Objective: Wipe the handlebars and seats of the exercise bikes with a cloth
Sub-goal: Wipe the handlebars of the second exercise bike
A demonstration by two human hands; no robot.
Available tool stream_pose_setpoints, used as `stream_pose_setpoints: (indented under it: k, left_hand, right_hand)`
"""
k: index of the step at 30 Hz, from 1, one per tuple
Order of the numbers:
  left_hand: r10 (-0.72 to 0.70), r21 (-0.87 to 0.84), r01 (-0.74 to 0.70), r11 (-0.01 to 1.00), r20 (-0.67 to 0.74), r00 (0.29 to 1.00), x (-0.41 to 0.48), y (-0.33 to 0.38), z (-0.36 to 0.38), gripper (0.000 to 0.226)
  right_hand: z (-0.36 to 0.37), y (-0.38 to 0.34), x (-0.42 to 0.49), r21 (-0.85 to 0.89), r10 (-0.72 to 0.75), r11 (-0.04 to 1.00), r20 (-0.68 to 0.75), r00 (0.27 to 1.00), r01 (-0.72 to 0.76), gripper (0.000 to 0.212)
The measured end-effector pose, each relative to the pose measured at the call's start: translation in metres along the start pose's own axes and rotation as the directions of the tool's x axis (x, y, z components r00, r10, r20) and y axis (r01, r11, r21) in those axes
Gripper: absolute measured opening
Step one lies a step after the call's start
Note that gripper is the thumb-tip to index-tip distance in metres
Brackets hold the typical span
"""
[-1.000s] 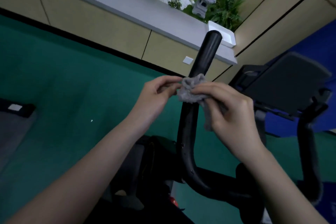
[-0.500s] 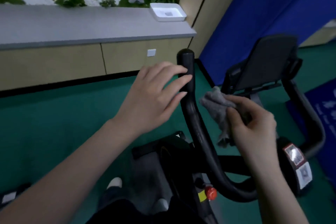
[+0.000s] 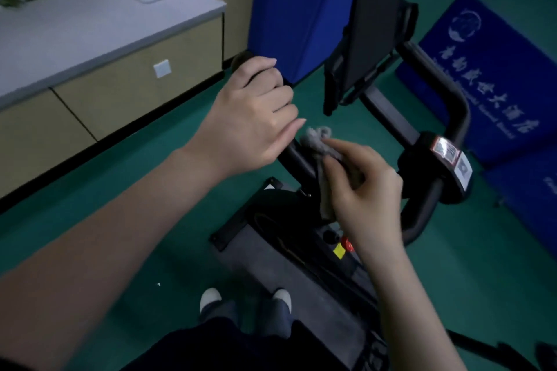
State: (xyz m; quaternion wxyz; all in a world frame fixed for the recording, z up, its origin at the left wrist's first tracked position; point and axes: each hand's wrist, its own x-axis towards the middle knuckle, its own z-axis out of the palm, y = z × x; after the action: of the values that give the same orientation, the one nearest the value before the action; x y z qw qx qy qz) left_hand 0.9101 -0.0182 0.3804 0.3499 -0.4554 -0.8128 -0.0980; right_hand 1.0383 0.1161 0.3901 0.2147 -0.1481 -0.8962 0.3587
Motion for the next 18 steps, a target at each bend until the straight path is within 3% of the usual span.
stream_pose_setpoints:
  k: [5, 8, 12, 18]
  left_hand:
    - [-0.011, -0.035, 0.009, 0.999, -0.056, 0.998, 0.000, 0.001, 0.004, 0.036]
    - [-0.022, -0.030, 0.020, 0.999, -0.075, 0.997, -0.003, 0.001, 0.006, 0.035]
    - [-0.031, -0.021, 0.030, 0.999, -0.079, 0.996, -0.002, 0.003, 0.007, 0.035]
    - [-0.038, 0.007, 0.039, 0.999, -0.059, 0.998, -0.004, 0.003, 0.005, 0.033]
  right_hand:
    - [0.009, -0.010, 0.005, -0.092, -0.084, 0.992, 0.022, 0.996, 0.086, 0.019]
    - [-0.010, 0.001, 0.012, -0.097, 0.041, 0.995, 0.147, 0.988, -0.027, 0.017]
    - [-0.011, 0.008, 0.037, 0.050, 0.173, 0.978, 0.360, 0.917, -0.204, 0.018]
    - [0.000, 0.011, 0.061, 0.243, 0.081, 0.924, 0.631, 0.772, -0.295, 0.018]
